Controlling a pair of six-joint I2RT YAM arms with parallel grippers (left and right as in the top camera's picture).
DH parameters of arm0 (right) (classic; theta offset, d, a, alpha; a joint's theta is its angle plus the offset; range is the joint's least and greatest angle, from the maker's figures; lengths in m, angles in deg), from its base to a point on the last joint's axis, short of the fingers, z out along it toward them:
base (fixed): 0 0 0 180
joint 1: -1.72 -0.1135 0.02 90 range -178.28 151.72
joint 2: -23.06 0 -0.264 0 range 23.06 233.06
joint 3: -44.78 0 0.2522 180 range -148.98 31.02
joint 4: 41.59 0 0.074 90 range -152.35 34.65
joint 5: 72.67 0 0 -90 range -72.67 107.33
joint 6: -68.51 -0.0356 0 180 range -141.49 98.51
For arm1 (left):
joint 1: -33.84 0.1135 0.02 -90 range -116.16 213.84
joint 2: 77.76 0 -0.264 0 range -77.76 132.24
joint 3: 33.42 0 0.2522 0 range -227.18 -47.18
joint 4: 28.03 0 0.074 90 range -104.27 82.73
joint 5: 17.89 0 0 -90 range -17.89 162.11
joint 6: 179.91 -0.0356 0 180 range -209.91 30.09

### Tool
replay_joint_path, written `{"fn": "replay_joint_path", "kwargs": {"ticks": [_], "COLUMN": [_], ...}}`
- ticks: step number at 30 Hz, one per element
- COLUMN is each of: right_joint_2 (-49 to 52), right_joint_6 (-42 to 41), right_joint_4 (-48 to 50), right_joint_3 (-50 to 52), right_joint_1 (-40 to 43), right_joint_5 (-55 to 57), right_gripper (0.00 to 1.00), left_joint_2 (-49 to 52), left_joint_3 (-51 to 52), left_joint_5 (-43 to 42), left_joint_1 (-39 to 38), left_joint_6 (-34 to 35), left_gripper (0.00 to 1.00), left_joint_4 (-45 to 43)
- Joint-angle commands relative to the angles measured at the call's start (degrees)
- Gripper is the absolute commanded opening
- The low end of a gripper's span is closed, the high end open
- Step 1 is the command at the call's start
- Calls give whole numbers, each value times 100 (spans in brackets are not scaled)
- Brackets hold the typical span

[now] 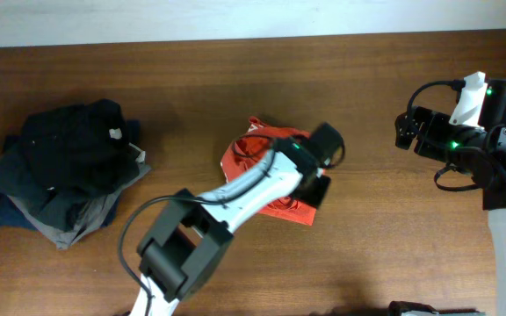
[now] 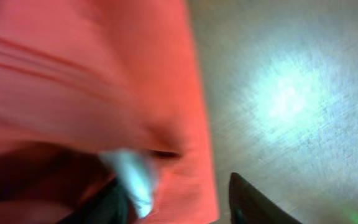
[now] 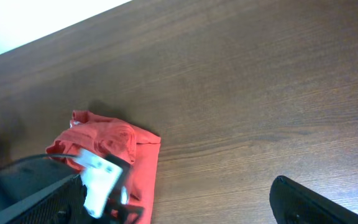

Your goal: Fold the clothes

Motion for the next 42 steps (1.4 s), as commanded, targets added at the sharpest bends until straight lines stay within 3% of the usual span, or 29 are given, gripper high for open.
{"fn": "replay_joint_path", "kwargs": {"ticks": [1,5,9,15,19,23,25,28,31,38,42], "right_joint_2": [9,28,219,1086,1943,2570,2697,2697,2702,2723,2861], "right_joint_6": [13,13,9,13,22,1067,1117,1043,382,313,11], "right_joint_4": [-11,-35,-59,-262,-538,-479,-426,-232,57,813,1281], "right_joint_3": [-37,-37,-37,-37,-37,-37,-37,-37,-37,-37,-37], "right_joint_1": [31,31,31,20,-26,-358,-597,-1139,-1707,-2850,-3294], "right_joint_5": [57,57,52,-393,-1204,-1875,-1862,-1115,-44,-50,649], "right_gripper": [99,99,99,99,99,99,99,98,99,99,100], "left_joint_2": [-44,-44,-44,-44,-44,-42,-44,-90,-210,-767,-1019], "left_joint_3": [-295,-1198,-2430,-3921,-4234,-4218,-4221,-4249,-4336,-4417,-4417], "left_joint_5": [79,378,1290,1923,1773,1091,1045,1060,1060,1102,1102], "left_joint_1": [-87,-17,216,1049,1740,2243,2428,2649,2793,3086,3143], "left_joint_6": [11,13,20,17,15,-240,-315,-317,-317,-337,-363], "left_gripper": [62,69,75,78,80,80,79,75,74,75,75], "left_joint_4": [197,1272,2824,4262,4485,4468,4516,4647,4734,4732,4732]}}
